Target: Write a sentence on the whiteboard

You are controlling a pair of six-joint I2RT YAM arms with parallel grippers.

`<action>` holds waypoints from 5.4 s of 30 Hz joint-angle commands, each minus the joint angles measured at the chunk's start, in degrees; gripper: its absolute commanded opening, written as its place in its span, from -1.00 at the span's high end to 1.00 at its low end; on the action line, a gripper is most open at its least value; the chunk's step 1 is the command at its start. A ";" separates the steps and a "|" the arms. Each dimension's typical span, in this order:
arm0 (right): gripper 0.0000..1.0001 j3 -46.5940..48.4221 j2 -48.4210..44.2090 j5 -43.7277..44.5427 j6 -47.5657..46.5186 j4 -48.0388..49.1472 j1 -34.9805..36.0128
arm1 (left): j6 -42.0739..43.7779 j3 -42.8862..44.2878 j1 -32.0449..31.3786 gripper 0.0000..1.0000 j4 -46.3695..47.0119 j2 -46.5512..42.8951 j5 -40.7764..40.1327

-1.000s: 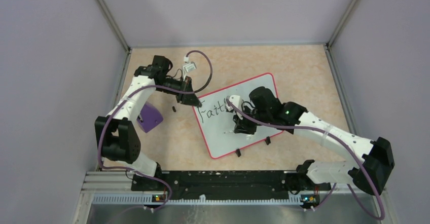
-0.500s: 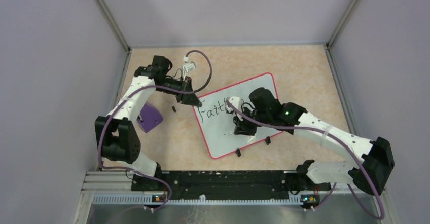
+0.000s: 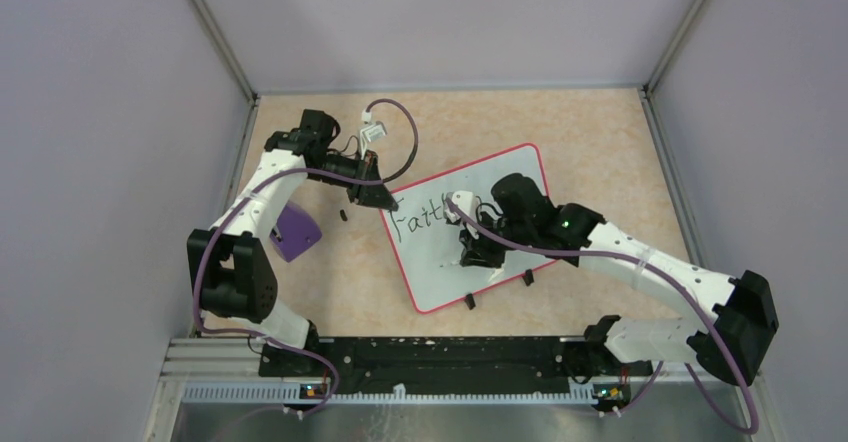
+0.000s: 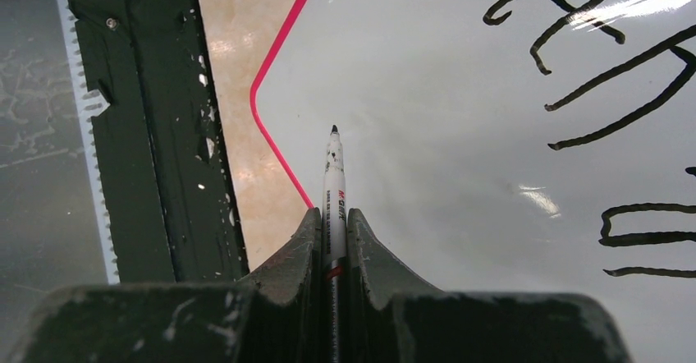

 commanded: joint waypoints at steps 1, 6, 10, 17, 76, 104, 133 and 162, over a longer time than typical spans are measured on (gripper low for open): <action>1.00 0.53 -0.73 -0.85 0.09 2.92 0.77 | 0.75 -1.25 -0.61 1.00 1.80 0.88 -2.74; 1.00 1.56 0.56 4.29 1.07 3.89 3.14 | 0.71 -1.29 -0.61 1.00 1.85 1.05 -2.84; 1.00 2.88 1.71 8.25 1.67 4.31 6.08 | 0.45 -1.41 -0.61 1.00 2.03 1.20 -2.90; 1.00 4.22 2.95 16.00 0.53 3.98 11.43 | 0.33 -1.27 -0.62 1.00 1.98 1.23 -3.08; 1.00 -1.60 2.54 23.68 -3.81 0.64 14.26 | 0.93 -0.93 -0.61 1.00 1.29 0.88 -3.65; 1.00 5.43 2.35 18.86 -2.22 -1.33 13.79 | 1.06 -0.95 -0.61 1.00 1.37 1.14 -3.59; 1.00 3.05 -0.49 23.28 -2.19 -3.85 6.39 | 0.77 -0.92 -0.61 1.00 1.66 1.21 -3.41; 1.00 3.10 3.25 19.39 -1.68 0.35 8.42 | 1.06 -0.59 -0.61 1.00 1.46 1.49 -3.65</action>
